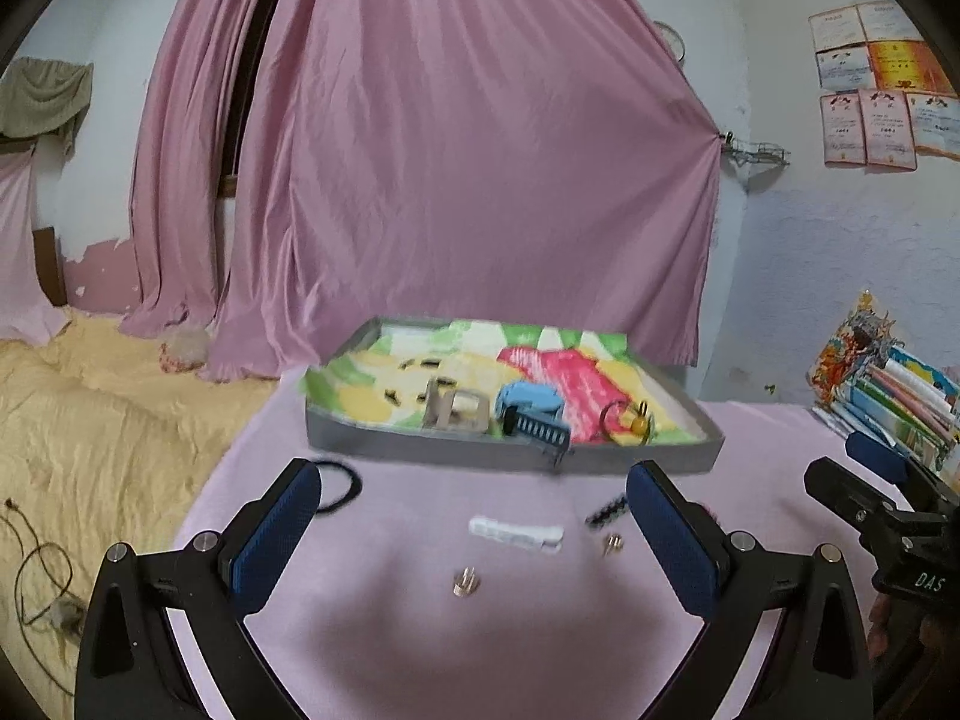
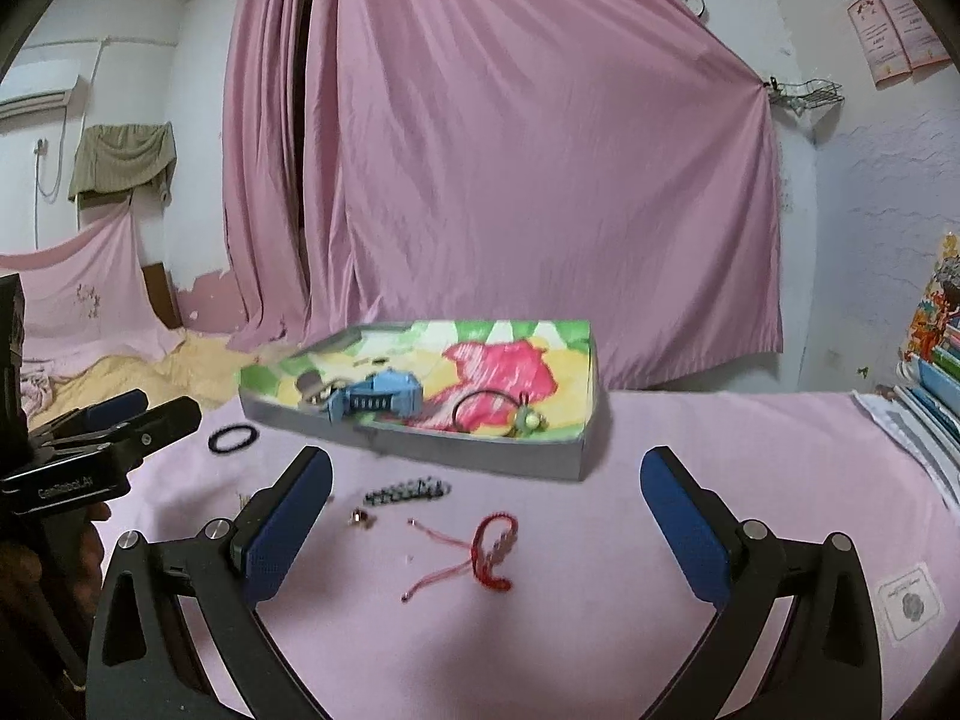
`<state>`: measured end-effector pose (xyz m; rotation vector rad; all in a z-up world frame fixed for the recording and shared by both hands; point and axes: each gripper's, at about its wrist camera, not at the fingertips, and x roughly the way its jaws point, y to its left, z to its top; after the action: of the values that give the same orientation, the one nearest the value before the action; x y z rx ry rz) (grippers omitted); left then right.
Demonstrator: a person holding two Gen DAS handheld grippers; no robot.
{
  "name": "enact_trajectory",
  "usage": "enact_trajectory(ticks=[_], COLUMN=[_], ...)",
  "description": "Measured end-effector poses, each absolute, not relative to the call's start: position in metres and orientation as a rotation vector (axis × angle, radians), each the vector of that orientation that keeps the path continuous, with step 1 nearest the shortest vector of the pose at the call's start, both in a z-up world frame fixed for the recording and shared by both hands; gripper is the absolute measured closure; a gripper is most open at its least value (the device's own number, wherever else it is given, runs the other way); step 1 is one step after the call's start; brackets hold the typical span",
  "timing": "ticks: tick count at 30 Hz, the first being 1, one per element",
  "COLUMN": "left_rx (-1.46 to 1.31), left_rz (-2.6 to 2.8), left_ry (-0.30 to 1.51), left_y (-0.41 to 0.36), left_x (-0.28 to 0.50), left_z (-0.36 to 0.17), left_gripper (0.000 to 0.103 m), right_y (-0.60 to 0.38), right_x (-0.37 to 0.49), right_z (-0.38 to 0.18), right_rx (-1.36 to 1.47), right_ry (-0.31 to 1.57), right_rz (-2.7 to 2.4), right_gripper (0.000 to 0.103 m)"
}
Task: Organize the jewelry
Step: 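Withdraw both open tools from the tray back over the table, then grasp the small gold charm with the left tool while the right tool grasps the red beaded bracelet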
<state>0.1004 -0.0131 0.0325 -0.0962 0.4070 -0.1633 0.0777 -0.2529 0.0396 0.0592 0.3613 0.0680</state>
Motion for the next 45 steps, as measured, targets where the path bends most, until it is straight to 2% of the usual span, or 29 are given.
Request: enact_trajectory(ticks=[16, 36, 42, 45], left_rx=[-0.132, -0.155, -0.116, -0.092], left_rz=[-0.157, -0.114, -0.141, -0.158], left_ry=[0.626, 0.820, 0.821, 0.817], left_y=[-0.007, -0.003, -0.010, -0.015], left_x=[0.117, 0.145, 0.147, 0.147], left_z=[-0.007, -0.020, -0.020, -0.019], left_gripper=[0.001, 0.001, 0.017, 0.029], right_y=[-0.250, -0.233, -0.232, -0.231], right_x=[0.096, 0.143, 0.151, 0.152], right_z=[0.008, -0.011, -0.015, -0.014], right_rx=[0.056, -0.069, -0.060, -0.054], right_ry=[0.559, 0.826, 0.850, 0.844], right_rz=[0.085, 0.085, 0.111, 0.119], right_gripper=[0.002, 0.002, 0.002, 0.005])
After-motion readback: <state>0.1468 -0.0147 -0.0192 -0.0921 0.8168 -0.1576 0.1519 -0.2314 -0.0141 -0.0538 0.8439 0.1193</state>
